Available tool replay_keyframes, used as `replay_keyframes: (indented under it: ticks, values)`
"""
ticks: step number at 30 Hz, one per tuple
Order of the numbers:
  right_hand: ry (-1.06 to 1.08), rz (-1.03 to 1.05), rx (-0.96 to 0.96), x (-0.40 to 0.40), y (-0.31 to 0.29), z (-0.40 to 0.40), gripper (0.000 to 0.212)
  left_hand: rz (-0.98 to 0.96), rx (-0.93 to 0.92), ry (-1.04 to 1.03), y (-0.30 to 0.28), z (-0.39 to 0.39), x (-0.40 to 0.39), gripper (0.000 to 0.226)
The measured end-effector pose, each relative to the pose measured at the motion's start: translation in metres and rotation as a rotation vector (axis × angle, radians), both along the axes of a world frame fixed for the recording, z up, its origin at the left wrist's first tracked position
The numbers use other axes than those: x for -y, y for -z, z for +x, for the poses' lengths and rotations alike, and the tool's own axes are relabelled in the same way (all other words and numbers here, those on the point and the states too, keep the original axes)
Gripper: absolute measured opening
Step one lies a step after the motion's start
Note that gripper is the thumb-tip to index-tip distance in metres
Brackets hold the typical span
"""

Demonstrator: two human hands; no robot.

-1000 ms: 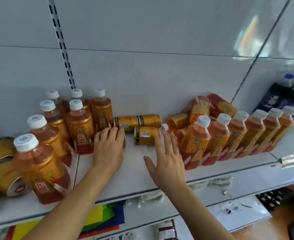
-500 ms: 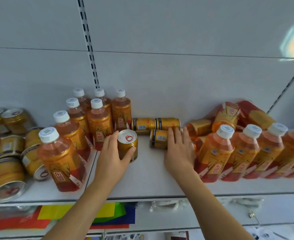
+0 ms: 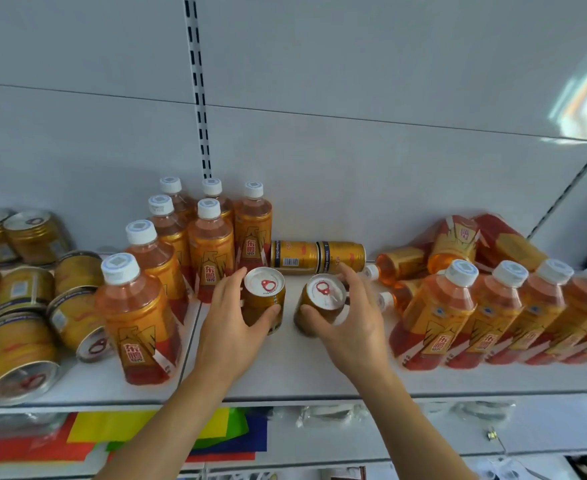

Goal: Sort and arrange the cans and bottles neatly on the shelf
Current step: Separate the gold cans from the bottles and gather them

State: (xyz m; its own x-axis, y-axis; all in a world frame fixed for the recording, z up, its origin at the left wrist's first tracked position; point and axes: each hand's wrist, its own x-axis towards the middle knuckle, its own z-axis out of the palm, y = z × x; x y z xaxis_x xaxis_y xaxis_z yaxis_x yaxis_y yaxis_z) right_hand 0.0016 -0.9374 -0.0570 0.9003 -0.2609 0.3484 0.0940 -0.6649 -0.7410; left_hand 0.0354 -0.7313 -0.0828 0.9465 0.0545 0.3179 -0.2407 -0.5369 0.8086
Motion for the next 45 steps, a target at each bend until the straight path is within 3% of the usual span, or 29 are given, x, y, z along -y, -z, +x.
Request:
replay_keyframes:
  ticks: [6, 11, 19, 26, 37, 45]
  values:
    - [0.016, 0.089, -0.1, -0.009, 0.013, -0.003, 0.093, -0.109, -0.025, 0.079, 0.003, -0.005, -0.001, 0.092]
    - [-0.009, 0.023, -0.128, -0.015, 0.021, -0.017, 0.087, -0.151, -0.005, 0.102, 0.001, -0.012, 0.007, 0.068]
    - [0.007, -0.016, 0.071, -0.033, 0.021, -0.064, 0.08, -0.187, 0.142, 0.085, 0.001, -0.071, 0.0, 0.063]
    - [-0.127, -0.025, 0.237, -0.06, 0.001, -0.096, 0.075, -0.169, 0.236, -0.033, -0.022, -0.126, -0.028, 0.063]
    - [-0.412, 0.058, 0.16, -0.178, 0.011, -0.143, 0.08, -0.088, 0.213, -0.335, -0.018, -0.212, -0.138, 0.066]
    - [-0.53, 0.036, 0.161, -0.318, -0.005, -0.149, 0.082, -0.106, 0.211, -0.445, -0.027, -0.237, -0.274, 0.07]
